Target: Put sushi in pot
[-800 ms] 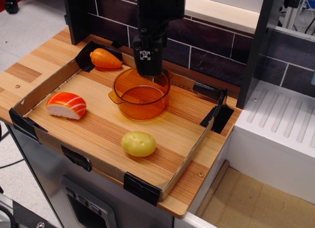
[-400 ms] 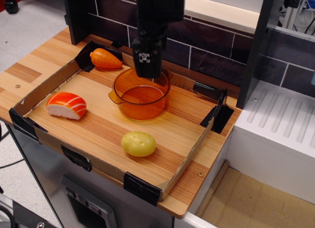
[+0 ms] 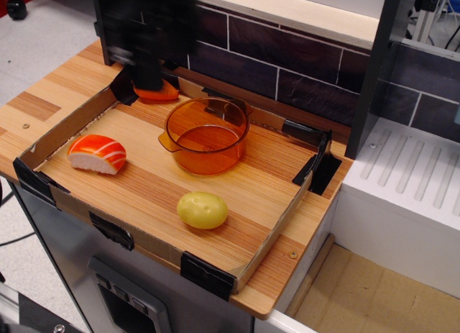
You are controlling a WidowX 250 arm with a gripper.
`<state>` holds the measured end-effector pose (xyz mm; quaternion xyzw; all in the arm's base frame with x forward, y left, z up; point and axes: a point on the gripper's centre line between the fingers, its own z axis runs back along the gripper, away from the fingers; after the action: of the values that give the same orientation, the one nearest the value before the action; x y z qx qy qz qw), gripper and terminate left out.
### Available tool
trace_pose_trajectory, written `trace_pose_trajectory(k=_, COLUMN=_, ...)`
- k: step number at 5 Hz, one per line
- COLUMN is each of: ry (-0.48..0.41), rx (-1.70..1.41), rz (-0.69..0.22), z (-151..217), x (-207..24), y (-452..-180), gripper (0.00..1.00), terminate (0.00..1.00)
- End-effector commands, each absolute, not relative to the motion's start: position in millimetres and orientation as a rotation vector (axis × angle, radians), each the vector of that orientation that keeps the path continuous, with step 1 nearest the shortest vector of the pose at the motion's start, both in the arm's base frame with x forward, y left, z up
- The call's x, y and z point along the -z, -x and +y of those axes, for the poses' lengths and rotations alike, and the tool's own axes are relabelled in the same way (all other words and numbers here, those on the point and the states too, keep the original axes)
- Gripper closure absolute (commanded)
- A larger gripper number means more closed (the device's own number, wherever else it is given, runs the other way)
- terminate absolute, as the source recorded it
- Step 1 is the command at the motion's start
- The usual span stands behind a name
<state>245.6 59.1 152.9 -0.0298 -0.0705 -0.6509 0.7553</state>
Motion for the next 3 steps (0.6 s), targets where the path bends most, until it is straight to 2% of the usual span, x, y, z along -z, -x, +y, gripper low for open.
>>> trace_pose_trajectory(k=1, ry=0.026, rx=1.455, rz=-0.108, z=129.8, x=-138.3, y=-247.3, gripper=0.00, terminate=0.00)
trace_pose_trajectory(k=2, ry=-0.007, rx=1.459, rz=-0.045, z=144.4, x=-104.1, y=-250.2, gripper=0.00, terminate=0.00)
trace_pose_trajectory(k=3, ry=-0.050, rx=1.474, rz=-0.018, z=153.5, x=-85.1, y=-249.5, gripper=0.00, terminate=0.00)
